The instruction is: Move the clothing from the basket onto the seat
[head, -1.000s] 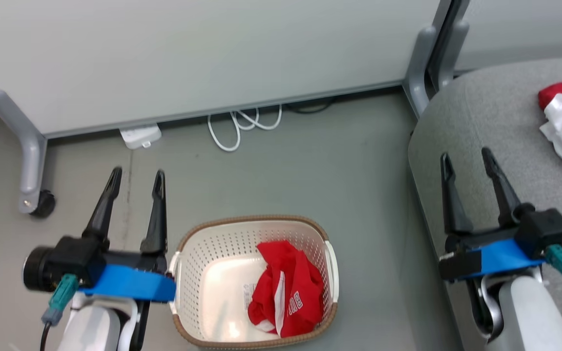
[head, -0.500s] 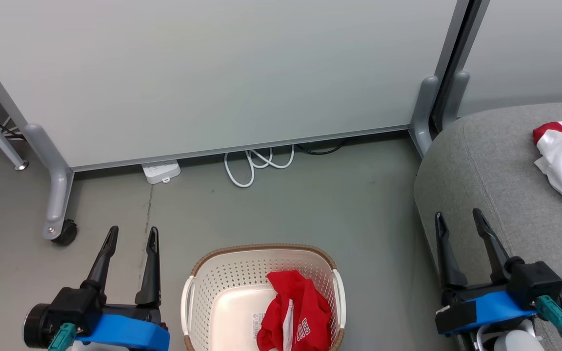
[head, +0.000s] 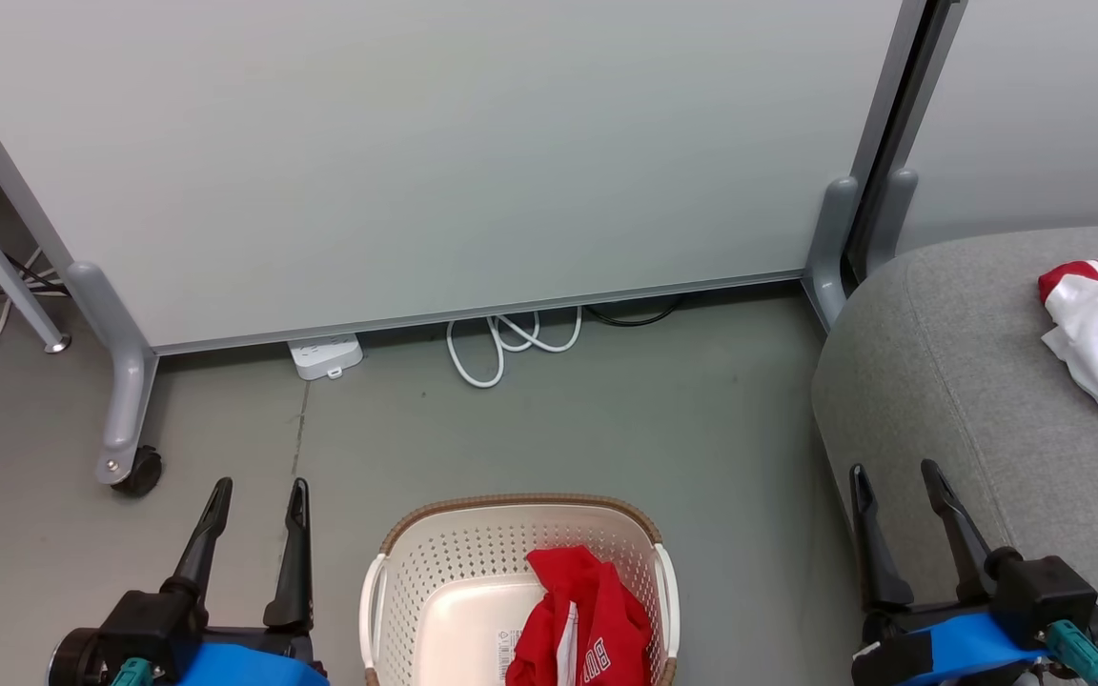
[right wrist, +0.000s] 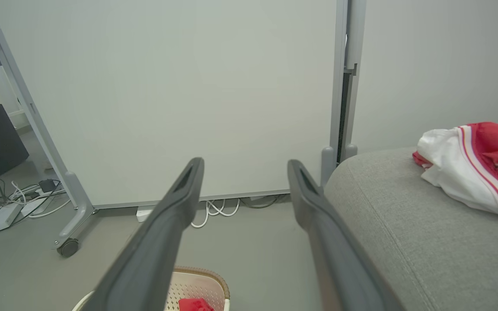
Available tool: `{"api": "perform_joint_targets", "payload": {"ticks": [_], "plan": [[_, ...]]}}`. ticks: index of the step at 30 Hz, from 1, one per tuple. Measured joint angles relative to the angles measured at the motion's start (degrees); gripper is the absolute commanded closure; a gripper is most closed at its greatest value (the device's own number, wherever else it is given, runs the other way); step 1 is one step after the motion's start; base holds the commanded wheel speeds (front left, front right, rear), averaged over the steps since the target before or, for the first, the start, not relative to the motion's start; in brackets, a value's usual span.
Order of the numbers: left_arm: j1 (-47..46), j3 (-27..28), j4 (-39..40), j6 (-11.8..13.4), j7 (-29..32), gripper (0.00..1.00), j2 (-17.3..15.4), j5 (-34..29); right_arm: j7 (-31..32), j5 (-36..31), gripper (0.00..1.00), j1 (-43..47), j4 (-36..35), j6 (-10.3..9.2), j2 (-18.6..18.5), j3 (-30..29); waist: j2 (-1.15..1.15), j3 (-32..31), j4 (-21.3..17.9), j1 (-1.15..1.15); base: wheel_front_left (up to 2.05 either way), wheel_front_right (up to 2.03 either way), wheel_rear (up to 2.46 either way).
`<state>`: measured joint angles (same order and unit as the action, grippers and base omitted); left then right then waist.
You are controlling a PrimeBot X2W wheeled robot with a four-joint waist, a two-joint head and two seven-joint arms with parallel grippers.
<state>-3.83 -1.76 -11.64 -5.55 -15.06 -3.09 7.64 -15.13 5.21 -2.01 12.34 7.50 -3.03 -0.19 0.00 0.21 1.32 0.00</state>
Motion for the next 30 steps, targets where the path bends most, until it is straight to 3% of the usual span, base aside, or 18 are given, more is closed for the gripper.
{"api": "perform_joint_targets", "payload": {"ticks": [16, 30], "plan": [[-0.31, 0.01, -1.67, -0.76, 0.00, 0.00, 0.20, -0.97, 0.00, 0.46, 0.00, 0.17, 0.38, 0.00, 0.04, 0.23, 0.00, 0.41, -0.14, 0.00, 0.00, 0.00, 0.00], [-14.08, -7.21, -9.35, -1.76, 0.01, 0.00, -0.27, -1.71, 0.00, 0.35, 0.00, -5.40, -1.40, 0.01, 0.10, 1.15, 0.00, 7.39, -2.74, 0.01, 0.00, 0.00, 0.00]]}}
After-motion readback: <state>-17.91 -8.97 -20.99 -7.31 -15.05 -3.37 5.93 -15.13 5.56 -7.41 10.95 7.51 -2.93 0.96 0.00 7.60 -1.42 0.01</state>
